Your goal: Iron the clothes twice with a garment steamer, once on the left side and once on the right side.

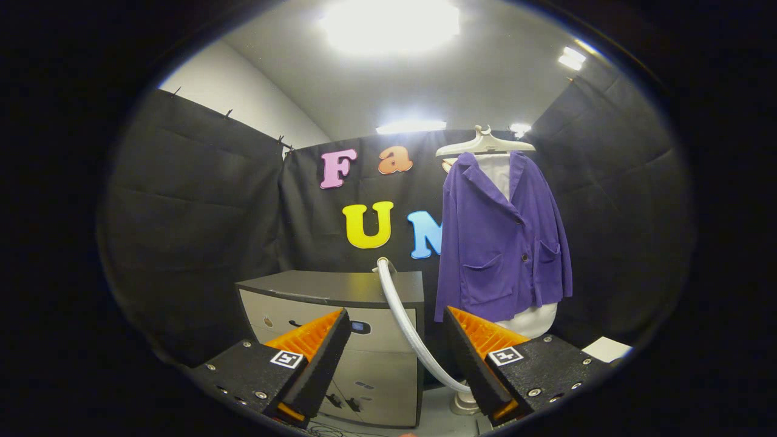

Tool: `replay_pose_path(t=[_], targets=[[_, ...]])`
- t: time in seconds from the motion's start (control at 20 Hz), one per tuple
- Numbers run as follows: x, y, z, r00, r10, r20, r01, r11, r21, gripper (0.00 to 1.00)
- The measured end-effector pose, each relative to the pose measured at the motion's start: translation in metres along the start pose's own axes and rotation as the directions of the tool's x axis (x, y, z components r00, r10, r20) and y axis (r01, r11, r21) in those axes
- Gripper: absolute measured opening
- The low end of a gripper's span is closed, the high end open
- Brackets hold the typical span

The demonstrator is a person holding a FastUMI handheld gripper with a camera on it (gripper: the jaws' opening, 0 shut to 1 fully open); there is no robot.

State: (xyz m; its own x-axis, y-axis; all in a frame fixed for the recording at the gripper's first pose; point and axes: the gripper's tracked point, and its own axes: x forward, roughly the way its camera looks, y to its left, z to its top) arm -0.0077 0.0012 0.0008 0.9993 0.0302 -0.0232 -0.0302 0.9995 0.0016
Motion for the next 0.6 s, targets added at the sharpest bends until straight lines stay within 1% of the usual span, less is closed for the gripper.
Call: replay_pose_path(t=[0.15,0.3,0.6], targets=[[0.001,0.001,0.0,1.0,0.015,-0.009,-0.014,1.0,0.007,0.94],[0.006,0.01,0.005,0.998,0.058,-0.024,-0.058,0.998,0.012,0.94],[0.041,0.035,0.043,0.989,0.149,-0.023,-0.15,0.988,-0.037,0.94]])
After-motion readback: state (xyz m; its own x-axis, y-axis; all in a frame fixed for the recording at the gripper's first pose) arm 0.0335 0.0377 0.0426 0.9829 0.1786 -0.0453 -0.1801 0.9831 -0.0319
